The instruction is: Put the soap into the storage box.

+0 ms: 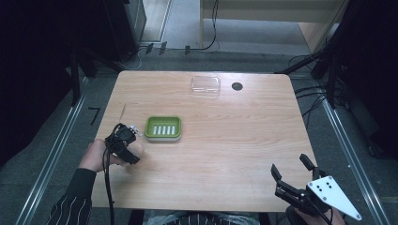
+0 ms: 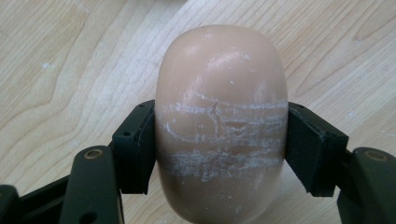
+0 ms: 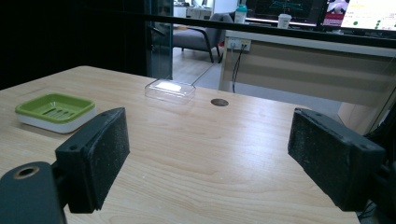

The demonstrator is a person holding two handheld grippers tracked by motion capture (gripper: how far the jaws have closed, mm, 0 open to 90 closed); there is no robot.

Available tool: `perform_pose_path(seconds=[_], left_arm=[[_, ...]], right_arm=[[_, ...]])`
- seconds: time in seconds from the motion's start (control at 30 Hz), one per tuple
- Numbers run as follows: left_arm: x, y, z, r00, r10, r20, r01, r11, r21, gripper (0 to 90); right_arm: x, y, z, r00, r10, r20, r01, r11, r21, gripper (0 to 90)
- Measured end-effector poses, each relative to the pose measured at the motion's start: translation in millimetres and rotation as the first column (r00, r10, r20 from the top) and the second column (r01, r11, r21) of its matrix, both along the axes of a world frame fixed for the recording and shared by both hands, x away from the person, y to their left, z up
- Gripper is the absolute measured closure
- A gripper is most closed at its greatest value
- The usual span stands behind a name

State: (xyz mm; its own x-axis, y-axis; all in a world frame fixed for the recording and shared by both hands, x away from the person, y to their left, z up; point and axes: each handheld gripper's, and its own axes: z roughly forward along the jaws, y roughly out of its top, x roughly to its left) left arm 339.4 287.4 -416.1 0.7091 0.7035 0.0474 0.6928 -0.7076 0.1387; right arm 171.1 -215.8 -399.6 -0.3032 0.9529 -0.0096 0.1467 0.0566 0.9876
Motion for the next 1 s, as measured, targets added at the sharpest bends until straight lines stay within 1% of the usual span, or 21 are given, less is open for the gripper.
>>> perform_pose_path(seconds=[0.07,0.1,0.17,0.3,0.53,0.63,0.73,0.83,0.87,0.97,1.0], left_arm=[[0.8,-2.2,1.7,1.0000,-0.010,0.002,0.010,0.9999,0.007,33.3],[1.1,-3.3,1.9,0.9999,-0.014,0.010,0.014,0.9999,0.003,33.4],[1.7,-6.2,3.1,0.9995,-0.029,0.008,0.029,0.9995,0.008,33.4],[2.9,-10.7,4.5,0.9990,-0.044,0.011,0.044,0.9990,0.007,33.4],[6.9,-19.3,10.5,0.9963,-0.082,0.026,0.082,0.9966,0.014,33.4],[9.2,-22.7,11.4,0.9943,-0.103,0.026,0.103,0.9946,0.017,33.4],[11.9,-27.4,12.2,0.9907,-0.134,0.023,0.134,0.9906,0.029,33.4],[14.1,-31.7,13.4,0.9886,-0.148,0.028,0.147,0.9886,0.031,33.4],[15.7,-33.9,14.7,0.9866,-0.161,0.030,0.160,0.9867,0.030,33.4],[18.1,-36.8,16.4,0.9848,-0.170,0.036,0.169,0.9851,0.034,33.4],[20.1,-39.4,17.3,0.9826,-0.182,0.035,0.181,0.9827,0.038,33.4]], right_arm=[[-0.1,0.1,0.0,1.0000,0.000,0.001,0.000,1.000,0.000,13.2],[-0.1,0.0,0.0,1.0000,0.000,0.001,0.000,1.000,0.000,13.2],[-0.1,0.0,-0.1,1.0000,0.000,0.001,0.000,1.000,0.000,13.2],[0.0,-0.3,-0.1,1.0000,0.000,0.002,0.000,1.000,-0.001,13.2],[0.0,-0.3,-0.2,1.0000,0.000,0.002,0.000,1.000,-0.001,13.3],[0.1,-0.4,-0.2,1.0000,0.000,0.002,0.000,1.000,-0.002,13.2],[0.1,-0.3,-0.2,1.0000,0.001,0.000,-0.001,1.000,0.000,13.2],[0.1,-0.3,-0.3,1.0000,0.001,0.000,-0.001,1.000,0.000,13.2],[0.2,-0.4,-0.2,1.0000,0.001,0.001,-0.001,1.000,-0.003,13.2],[0.2,-0.3,-0.3,1.0000,0.000,0.002,0.000,1.000,-0.003,13.3],[0.2,-0.3,-0.3,1.0000,0.000,0.001,0.000,1.000,-0.003,13.3]])
